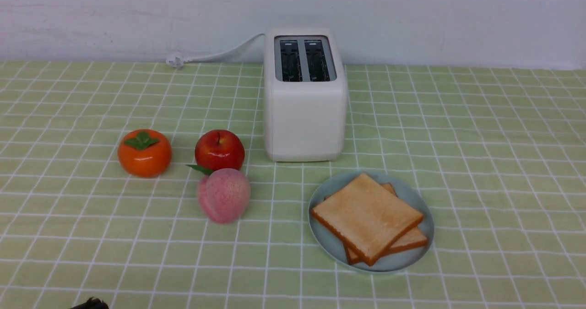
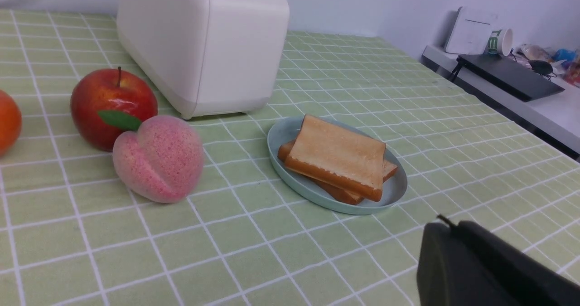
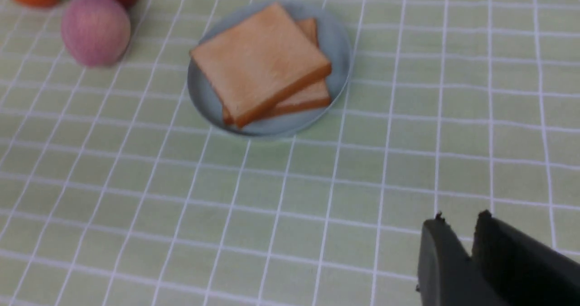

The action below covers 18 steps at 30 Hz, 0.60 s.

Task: Take toasted bread from bread machine on green coffee tablecloth place on plate.

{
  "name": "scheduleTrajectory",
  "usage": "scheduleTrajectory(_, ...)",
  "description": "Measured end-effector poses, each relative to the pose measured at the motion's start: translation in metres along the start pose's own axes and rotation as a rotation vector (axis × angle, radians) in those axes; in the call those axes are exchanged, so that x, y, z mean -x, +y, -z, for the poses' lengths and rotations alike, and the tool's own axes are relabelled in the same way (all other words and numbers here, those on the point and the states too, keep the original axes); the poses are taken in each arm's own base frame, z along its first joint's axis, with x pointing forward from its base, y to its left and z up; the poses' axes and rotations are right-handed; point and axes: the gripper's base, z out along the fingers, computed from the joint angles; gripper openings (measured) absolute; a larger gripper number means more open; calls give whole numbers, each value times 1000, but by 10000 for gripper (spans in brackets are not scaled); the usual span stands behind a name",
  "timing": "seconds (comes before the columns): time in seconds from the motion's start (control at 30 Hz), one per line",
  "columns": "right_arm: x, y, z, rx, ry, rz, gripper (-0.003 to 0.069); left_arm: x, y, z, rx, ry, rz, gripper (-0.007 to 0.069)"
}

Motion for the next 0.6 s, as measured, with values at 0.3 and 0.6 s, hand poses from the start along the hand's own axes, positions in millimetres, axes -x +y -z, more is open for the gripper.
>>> scheduleTrajectory(0.3, -28, -4, -1, -3, -50, -10, 120, 0, 0, 0, 0, 0, 0, 12)
scheduleTrajectory(0.6, -34, -13, -9, -65, -70, 19, 121, 0, 0, 0, 0, 0, 0, 20)
